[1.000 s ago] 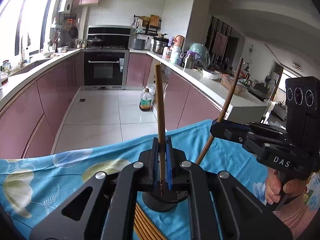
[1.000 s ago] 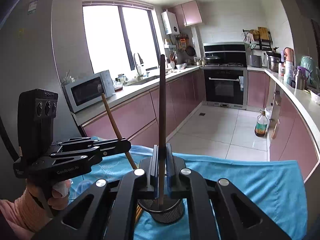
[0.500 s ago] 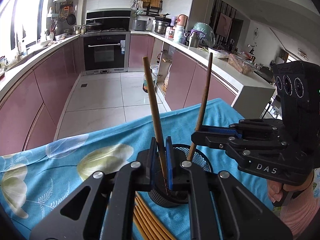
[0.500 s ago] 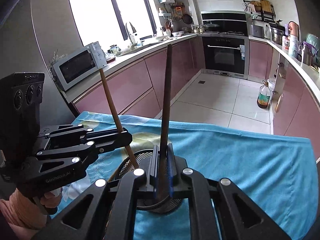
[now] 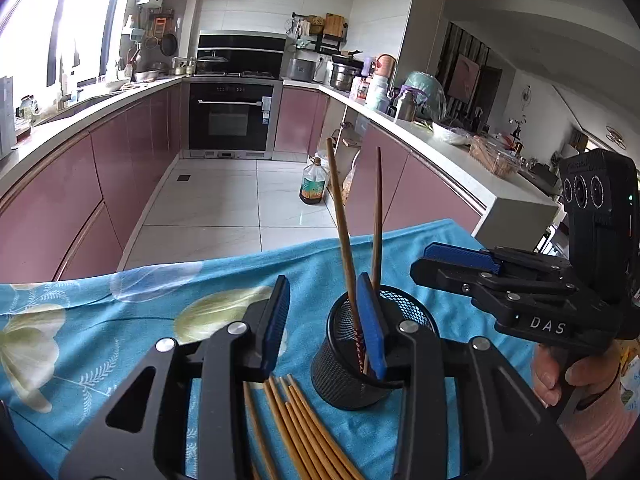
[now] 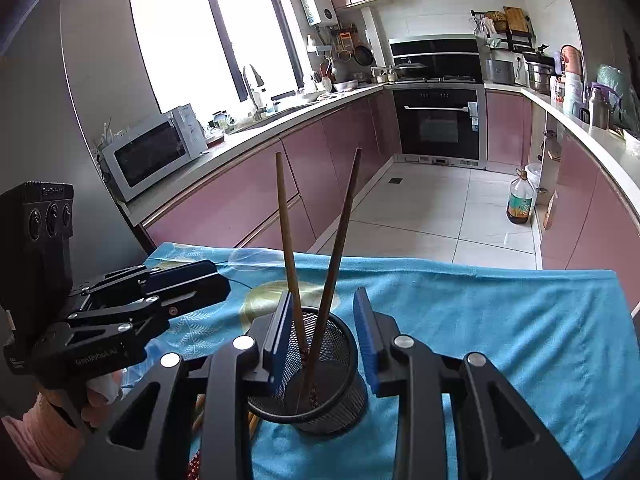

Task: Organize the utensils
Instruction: 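Open the right gripper and return to the pile while the left does likewise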

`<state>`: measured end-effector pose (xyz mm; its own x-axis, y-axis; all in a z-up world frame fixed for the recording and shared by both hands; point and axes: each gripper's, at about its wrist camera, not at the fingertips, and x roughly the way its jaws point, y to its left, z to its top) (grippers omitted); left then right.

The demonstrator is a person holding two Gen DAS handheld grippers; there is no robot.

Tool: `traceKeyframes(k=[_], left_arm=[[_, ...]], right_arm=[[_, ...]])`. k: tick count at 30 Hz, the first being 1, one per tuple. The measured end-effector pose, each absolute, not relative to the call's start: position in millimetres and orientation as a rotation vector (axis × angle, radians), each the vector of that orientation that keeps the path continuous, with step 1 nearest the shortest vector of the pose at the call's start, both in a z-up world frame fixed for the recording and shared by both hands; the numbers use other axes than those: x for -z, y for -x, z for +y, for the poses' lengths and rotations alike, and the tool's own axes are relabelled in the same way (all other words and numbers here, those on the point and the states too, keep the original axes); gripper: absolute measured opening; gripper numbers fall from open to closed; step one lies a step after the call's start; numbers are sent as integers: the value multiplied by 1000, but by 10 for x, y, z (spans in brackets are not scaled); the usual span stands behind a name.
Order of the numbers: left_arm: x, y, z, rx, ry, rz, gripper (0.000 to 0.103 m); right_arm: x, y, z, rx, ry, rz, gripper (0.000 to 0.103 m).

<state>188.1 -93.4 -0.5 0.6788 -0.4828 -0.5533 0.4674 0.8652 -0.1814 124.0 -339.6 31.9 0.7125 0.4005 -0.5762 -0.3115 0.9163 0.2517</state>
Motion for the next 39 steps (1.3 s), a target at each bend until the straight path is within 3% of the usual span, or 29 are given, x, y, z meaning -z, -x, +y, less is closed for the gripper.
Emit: traceKeyframes(k=[3,10,25,39], left_arm=[[-10,-1748,-779,507,39,602,46],[63,-1414,-308,420,24,568,57],[982,-1197,-14,327,-44,797,54],[1184,-1247,-194,360,-61,889,51]], right_arm=[[-351,-1115,-3389,-389,-139,637,41],[-403,-616,-3307,-451,-114,552,42],[502,-466,-2761,-507,-81,829,40],[812,-517,-2537,-446,-46,919,33]])
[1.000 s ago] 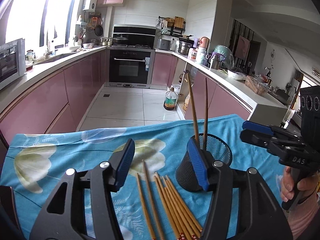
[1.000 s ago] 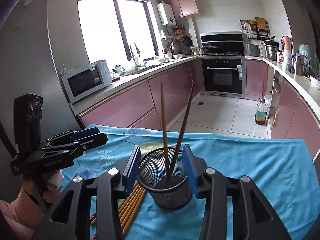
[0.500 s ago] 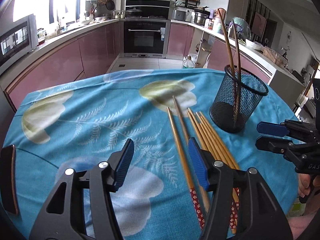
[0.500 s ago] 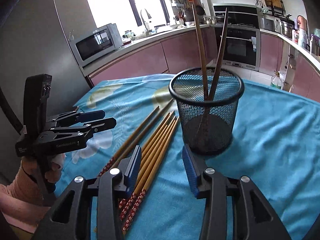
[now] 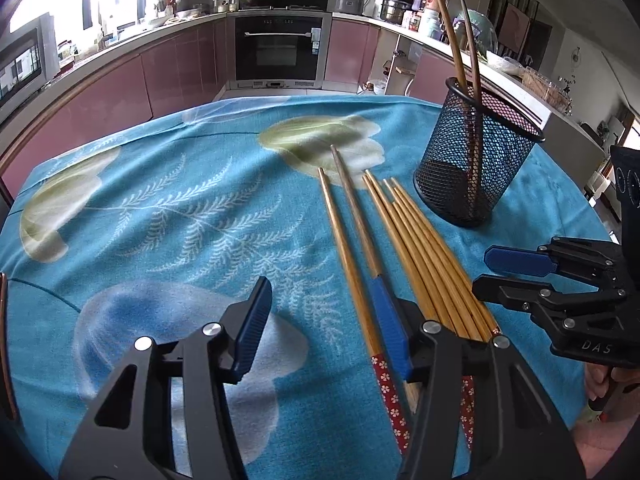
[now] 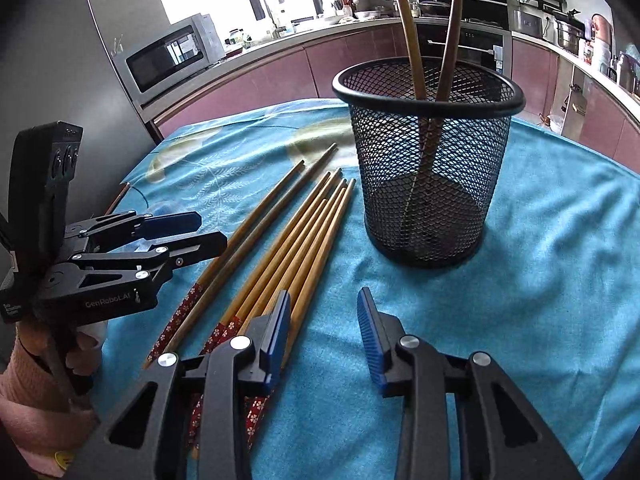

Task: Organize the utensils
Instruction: 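Open the right gripper and return to the pile while the left does likewise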

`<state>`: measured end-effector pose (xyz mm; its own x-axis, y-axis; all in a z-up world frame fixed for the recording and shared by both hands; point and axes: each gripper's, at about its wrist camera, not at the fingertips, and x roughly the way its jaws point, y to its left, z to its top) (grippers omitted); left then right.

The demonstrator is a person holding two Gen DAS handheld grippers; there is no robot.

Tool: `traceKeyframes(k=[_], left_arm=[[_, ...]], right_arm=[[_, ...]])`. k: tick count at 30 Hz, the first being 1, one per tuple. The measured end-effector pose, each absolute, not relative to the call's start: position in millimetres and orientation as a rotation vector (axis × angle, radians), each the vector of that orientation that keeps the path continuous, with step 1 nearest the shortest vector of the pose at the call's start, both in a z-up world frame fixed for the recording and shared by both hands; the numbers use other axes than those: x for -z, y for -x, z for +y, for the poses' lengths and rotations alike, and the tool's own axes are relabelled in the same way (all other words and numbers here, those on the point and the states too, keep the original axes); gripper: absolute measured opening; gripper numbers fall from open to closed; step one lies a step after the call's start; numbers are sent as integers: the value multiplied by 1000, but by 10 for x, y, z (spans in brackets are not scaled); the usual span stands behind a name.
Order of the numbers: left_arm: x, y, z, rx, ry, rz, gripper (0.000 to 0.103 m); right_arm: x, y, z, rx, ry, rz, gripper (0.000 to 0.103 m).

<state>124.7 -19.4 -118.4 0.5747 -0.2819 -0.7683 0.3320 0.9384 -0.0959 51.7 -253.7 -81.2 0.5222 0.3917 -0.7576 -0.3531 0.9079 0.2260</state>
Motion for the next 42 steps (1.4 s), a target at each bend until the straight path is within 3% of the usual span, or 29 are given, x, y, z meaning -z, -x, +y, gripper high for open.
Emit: traceKeyframes(k=[11,17,31,33,35,37,42], left_arm=[[1221,-1279,-253,345,-95,896,49],[1222,-1276,-215,340,-91,900,34],[1232,-1503,-329,330,-133,906,36],[1234,-1519,-359,323,-147,902,33],[1234,-1519,-382,320,-153,895,23],[1235,-1518,-393,327,-145,896,15],[1234,-1508,-382,320,-110,899,8]], right_arm=[[809,-521,-2446,-425,5,917,33],[803,-544,-2416,-403,25,922,31],[838,-721,-2302,-373,84,925,21],[836,-745,-2313,-375,73,925,13],[836,-759,-2336,-387,52,930,8],[836,-761,-2356,-394,37,932,7],[817,-762,-2422,-408,-4,939,6]])
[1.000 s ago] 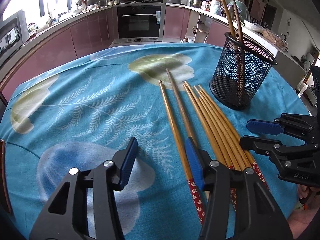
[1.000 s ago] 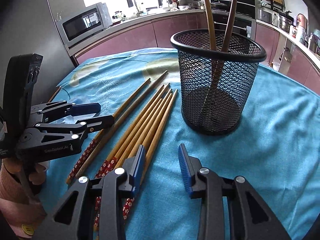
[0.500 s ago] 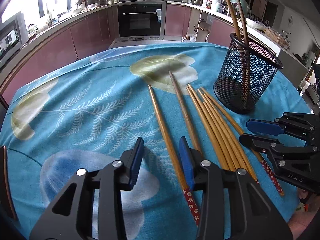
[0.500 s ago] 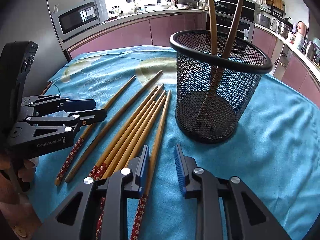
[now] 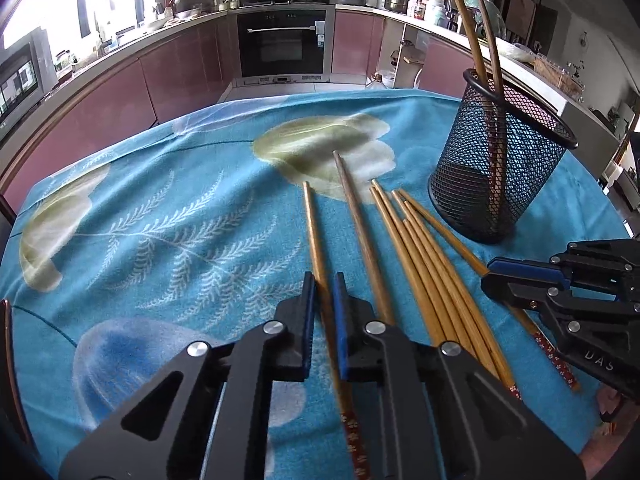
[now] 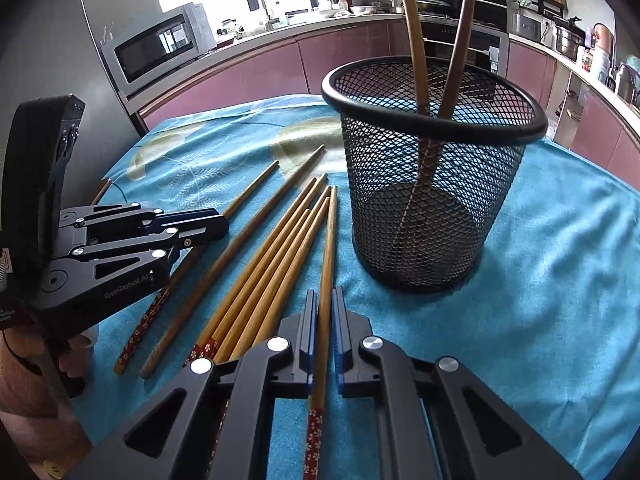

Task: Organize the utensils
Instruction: 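Open the right gripper and return to the pile while the left does likewise, then grasp a chopstick with the right gripper and lower it into the cup while the left does too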

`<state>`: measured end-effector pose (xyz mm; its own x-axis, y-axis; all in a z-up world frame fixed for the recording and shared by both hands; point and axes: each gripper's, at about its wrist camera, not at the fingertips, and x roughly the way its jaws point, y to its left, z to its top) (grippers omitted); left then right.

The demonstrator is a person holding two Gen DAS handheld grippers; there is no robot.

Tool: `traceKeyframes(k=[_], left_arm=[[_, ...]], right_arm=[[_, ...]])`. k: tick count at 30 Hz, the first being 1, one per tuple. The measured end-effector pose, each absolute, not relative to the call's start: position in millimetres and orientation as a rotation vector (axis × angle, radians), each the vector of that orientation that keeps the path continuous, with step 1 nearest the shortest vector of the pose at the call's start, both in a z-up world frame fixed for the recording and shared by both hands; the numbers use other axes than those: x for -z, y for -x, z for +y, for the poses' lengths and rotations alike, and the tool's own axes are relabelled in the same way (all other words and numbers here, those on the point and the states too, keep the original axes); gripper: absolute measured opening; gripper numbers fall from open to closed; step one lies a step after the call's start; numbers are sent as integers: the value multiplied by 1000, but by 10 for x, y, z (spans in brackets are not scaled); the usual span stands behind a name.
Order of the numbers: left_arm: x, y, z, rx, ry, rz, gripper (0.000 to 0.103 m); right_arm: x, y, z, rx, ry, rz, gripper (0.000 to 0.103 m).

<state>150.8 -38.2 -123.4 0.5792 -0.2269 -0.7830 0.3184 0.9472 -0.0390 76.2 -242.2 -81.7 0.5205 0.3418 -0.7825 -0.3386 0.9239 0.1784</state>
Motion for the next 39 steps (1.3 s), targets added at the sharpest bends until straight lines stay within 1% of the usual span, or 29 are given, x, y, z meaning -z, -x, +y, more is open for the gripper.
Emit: traceKeyframes(k=[6,10,29,39], left_arm=[[1208,-1420,-337,322,-80,895,7],[1091,-1352,-285,333,-51,870,8],[169,-919,-70,511,97,684,7],[-236,-854,-149,594,157,582,7]], right_arm=[[749,-686,-2524,-432,-25,926,6],[667,-622,-2565,-488,-62,899,6],[0,-342,-2861,-608,-173,710,6],[-334,-311,-3099,-586,-190,602,6]])
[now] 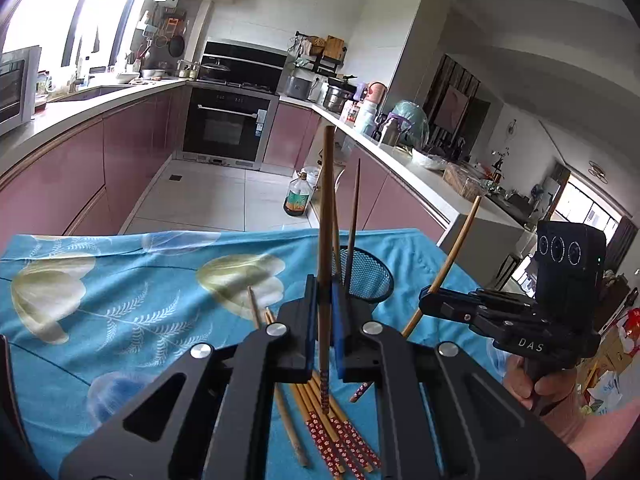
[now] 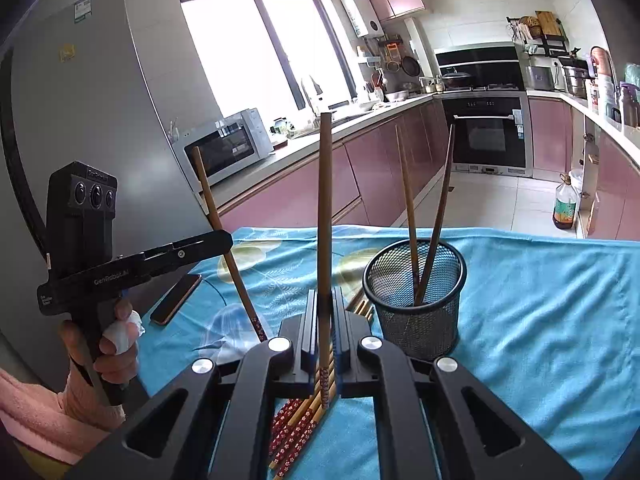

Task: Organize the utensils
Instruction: 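Grasp a chopstick with the right gripper and lower it into the cup while the left does too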

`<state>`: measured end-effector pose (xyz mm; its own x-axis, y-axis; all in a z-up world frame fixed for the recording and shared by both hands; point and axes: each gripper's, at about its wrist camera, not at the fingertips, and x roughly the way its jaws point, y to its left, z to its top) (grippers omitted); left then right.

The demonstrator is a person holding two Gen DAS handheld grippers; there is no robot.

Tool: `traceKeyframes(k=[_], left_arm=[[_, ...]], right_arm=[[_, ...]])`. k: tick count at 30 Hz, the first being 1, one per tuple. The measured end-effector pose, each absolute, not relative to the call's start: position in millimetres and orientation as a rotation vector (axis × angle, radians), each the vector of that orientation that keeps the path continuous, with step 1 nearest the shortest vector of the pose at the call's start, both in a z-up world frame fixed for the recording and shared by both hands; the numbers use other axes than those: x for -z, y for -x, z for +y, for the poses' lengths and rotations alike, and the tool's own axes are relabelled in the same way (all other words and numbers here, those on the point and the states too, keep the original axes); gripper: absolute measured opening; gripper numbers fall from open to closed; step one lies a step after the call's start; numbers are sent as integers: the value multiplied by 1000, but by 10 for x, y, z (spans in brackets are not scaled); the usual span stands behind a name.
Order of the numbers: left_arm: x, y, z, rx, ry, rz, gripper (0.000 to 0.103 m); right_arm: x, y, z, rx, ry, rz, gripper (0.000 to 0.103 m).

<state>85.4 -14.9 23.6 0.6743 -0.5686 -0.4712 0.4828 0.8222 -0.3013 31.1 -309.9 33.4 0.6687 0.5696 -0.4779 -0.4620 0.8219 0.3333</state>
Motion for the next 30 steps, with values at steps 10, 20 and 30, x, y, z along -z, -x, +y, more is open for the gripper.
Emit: traceKeyframes(k=[10,20,30], left_arm=[[-501,-1096,-367,621,182,525,7],[-809,-1370,-626,637,161,456,7],[-660,-1627,-904,608,93,487,7]], right_arm=[[-661,-386,-3290,-536,-171,515,6],[-989,-552,-3442,-477,-144,431,6],[-854,-819,-3419,-433,-117,475,6]])
